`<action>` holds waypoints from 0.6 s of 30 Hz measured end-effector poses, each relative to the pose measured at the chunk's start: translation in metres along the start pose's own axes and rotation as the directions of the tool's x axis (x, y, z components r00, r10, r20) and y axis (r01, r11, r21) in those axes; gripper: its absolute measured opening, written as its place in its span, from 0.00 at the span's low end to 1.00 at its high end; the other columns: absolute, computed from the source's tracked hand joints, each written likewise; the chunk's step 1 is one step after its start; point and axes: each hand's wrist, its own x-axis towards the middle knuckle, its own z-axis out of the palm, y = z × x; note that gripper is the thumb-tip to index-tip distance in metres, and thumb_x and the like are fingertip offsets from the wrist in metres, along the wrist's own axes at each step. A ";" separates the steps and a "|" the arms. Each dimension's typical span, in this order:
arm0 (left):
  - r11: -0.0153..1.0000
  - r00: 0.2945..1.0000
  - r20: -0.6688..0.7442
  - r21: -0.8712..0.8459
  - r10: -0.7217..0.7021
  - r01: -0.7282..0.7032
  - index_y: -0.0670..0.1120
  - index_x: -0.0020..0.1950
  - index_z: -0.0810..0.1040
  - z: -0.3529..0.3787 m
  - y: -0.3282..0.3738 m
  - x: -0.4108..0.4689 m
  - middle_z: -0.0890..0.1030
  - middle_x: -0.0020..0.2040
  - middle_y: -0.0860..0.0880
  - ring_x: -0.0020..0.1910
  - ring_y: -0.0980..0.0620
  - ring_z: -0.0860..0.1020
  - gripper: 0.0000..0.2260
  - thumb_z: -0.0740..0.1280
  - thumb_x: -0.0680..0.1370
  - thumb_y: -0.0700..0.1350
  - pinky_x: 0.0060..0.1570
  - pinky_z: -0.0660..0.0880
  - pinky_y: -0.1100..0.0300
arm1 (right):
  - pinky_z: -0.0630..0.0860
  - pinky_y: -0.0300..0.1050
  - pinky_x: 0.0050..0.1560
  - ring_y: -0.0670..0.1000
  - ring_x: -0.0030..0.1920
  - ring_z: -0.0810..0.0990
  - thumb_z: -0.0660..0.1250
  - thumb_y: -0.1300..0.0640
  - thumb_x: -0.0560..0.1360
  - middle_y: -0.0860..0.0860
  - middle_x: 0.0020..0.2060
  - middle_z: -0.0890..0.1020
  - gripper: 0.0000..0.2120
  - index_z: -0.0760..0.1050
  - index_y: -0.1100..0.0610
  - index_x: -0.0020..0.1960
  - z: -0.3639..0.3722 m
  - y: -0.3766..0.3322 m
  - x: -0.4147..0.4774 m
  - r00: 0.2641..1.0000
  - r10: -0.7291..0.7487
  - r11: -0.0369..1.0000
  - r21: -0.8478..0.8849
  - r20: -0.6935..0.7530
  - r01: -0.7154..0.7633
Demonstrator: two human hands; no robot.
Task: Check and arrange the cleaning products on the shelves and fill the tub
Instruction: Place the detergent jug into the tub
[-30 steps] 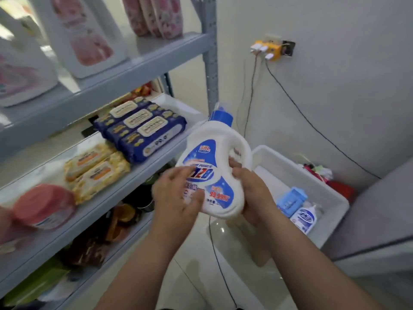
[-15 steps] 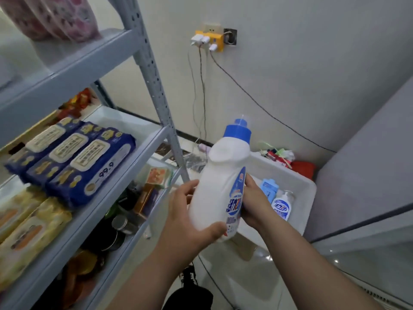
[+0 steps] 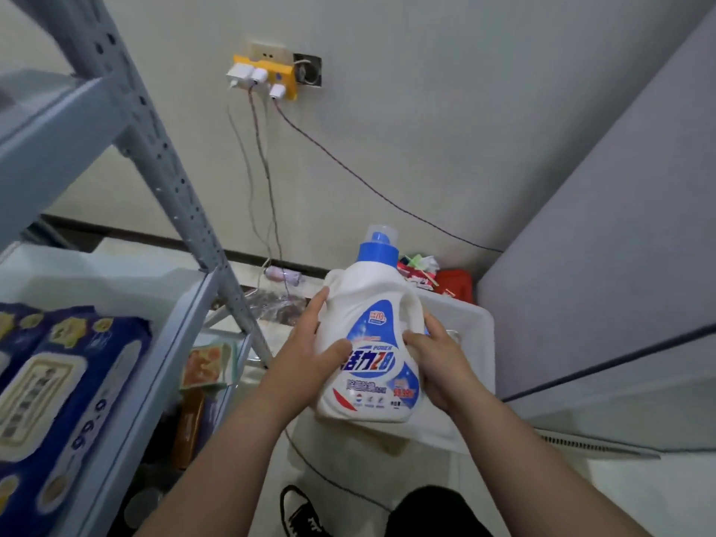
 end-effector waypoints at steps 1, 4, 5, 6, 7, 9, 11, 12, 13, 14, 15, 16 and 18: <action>0.999 0.999 0.025 -0.017 -0.027 0.027 0.73 0.73 0.58 0.001 -0.003 0.009 0.77 0.65 0.54 0.54 0.52 0.84 0.32 0.71 0.77 0.52 0.50 0.84 0.47 | 0.83 0.67 0.52 0.59 0.49 0.88 0.69 0.59 0.81 0.52 0.52 0.88 0.21 0.72 0.42 0.70 -0.004 0.003 0.001 1.000 0.008 1.000 0.014 -0.015 -0.008; 0.982 0.985 0.046 -0.080 -0.166 0.170 0.73 0.71 0.62 0.010 -0.016 0.033 0.82 0.59 0.51 0.48 0.49 0.86 0.30 0.70 0.75 0.52 0.49 0.83 0.41 | 0.84 0.63 0.51 0.58 0.48 0.88 0.68 0.58 0.81 0.52 0.53 0.87 0.21 0.71 0.42 0.70 -0.016 0.015 0.008 0.995 0.059 0.998 0.039 -0.075 -0.056; 0.969 0.975 0.049 -0.108 -0.216 0.220 0.72 0.71 0.64 0.015 -0.022 0.040 0.84 0.57 0.49 0.48 0.46 0.87 0.29 0.70 0.75 0.52 0.50 0.83 0.39 | 0.84 0.62 0.50 0.58 0.48 0.88 0.67 0.58 0.81 0.51 0.54 0.87 0.21 0.71 0.42 0.70 -0.021 0.018 0.011 0.992 0.085 0.996 0.035 -0.088 -0.083; 0.956 0.965 0.049 -0.127 -0.259 0.263 0.70 0.71 0.64 0.020 -0.026 0.046 0.85 0.55 0.49 0.47 0.45 0.87 0.28 0.69 0.76 0.51 0.50 0.82 0.38 | 0.84 0.63 0.51 0.57 0.47 0.88 0.66 0.58 0.80 0.51 0.55 0.86 0.21 0.70 0.43 0.70 -0.025 0.021 0.015 0.990 0.110 0.994 0.023 -0.091 -0.108; 0.948 0.956 0.046 -0.125 -0.289 0.293 0.68 0.72 0.65 0.026 -0.029 0.051 0.86 0.53 0.49 0.46 0.45 0.87 0.25 0.68 0.78 0.50 0.50 0.82 0.38 | 0.84 0.63 0.52 0.56 0.47 0.88 0.66 0.58 0.80 0.51 0.56 0.85 0.21 0.70 0.44 0.69 -0.031 0.023 0.018 0.988 0.131 0.991 0.005 -0.085 -0.131; 0.940 0.944 0.031 -0.088 -0.328 0.329 0.66 0.72 0.65 0.038 -0.031 0.061 0.87 0.50 0.51 0.45 0.46 0.87 0.22 0.65 0.81 0.48 0.50 0.83 0.39 | 0.84 0.63 0.53 0.55 0.46 0.88 0.67 0.59 0.78 0.50 0.56 0.84 0.21 0.69 0.44 0.68 -0.042 0.025 0.026 0.984 0.169 0.985 -0.029 -0.060 -0.171; 0.929 0.931 0.008 -0.068 -0.365 0.365 0.65 0.72 0.65 0.051 -0.028 0.071 0.86 0.50 0.52 0.44 0.47 0.87 0.21 0.64 0.82 0.48 0.49 0.83 0.41 | 0.84 0.62 0.52 0.55 0.46 0.88 0.68 0.60 0.77 0.50 0.56 0.84 0.23 0.68 0.44 0.68 -0.054 0.024 0.036 0.980 0.199 0.979 -0.039 -0.028 -0.200; 0.922 0.923 -0.002 -0.059 -0.384 0.383 0.64 0.72 0.65 0.057 -0.026 0.077 0.86 0.51 0.52 0.44 0.48 0.87 0.21 0.64 0.82 0.48 0.48 0.83 0.43 | 0.85 0.61 0.51 0.55 0.46 0.88 0.68 0.60 0.77 0.50 0.56 0.84 0.24 0.68 0.44 0.69 -0.061 0.023 0.042 0.978 0.208 0.977 -0.039 -0.012 -0.208; 0.916 0.917 -0.012 -0.050 -0.400 0.399 0.63 0.72 0.65 0.063 -0.025 0.082 0.85 0.52 0.52 0.44 0.48 0.87 0.21 0.64 0.82 0.47 0.47 0.84 0.44 | 0.85 0.59 0.50 0.55 0.47 0.88 0.69 0.59 0.77 0.49 0.56 0.84 0.24 0.68 0.44 0.69 -0.067 0.022 0.048 0.977 0.215 0.976 -0.044 0.003 -0.215; 0.910 0.910 -0.027 -0.043 -0.413 0.412 0.62 0.73 0.65 0.069 -0.023 0.087 0.85 0.53 0.51 0.44 0.48 0.87 0.21 0.64 0.82 0.47 0.46 0.84 0.46 | 0.85 0.59 0.50 0.55 0.47 0.88 0.70 0.59 0.77 0.50 0.55 0.85 0.23 0.69 0.44 0.68 -0.073 0.022 0.055 0.974 0.224 0.973 -0.056 0.019 -0.223; 0.905 0.904 -0.049 -0.036 -0.425 0.424 0.62 0.73 0.65 0.073 -0.023 0.091 0.84 0.54 0.51 0.45 0.48 0.87 0.21 0.64 0.82 0.46 0.46 0.84 0.47 | 0.85 0.60 0.51 0.55 0.47 0.88 0.71 0.58 0.77 0.51 0.54 0.86 0.22 0.69 0.43 0.66 -0.078 0.022 0.062 0.971 0.237 0.970 -0.071 0.036 -0.234; 0.899 0.896 -0.067 -0.033 -0.439 0.437 0.61 0.72 0.66 0.077 -0.023 0.095 0.83 0.55 0.51 0.45 0.48 0.87 0.20 0.64 0.82 0.46 0.45 0.84 0.48 | 0.84 0.62 0.51 0.55 0.47 0.88 0.72 0.57 0.76 0.51 0.53 0.86 0.21 0.70 0.43 0.65 -0.080 0.023 0.068 0.966 0.256 0.964 -0.083 0.046 -0.251; 0.879 0.873 -0.098 -0.046 -0.478 0.475 0.61 0.70 0.67 0.083 -0.028 0.102 0.83 0.56 0.49 0.44 0.48 0.87 0.18 0.64 0.83 0.46 0.41 0.83 0.51 | 0.84 0.65 0.52 0.55 0.47 0.88 0.73 0.56 0.75 0.52 0.53 0.87 0.19 0.71 0.43 0.62 -0.084 0.026 0.081 0.956 0.290 0.953 -0.108 0.053 -0.283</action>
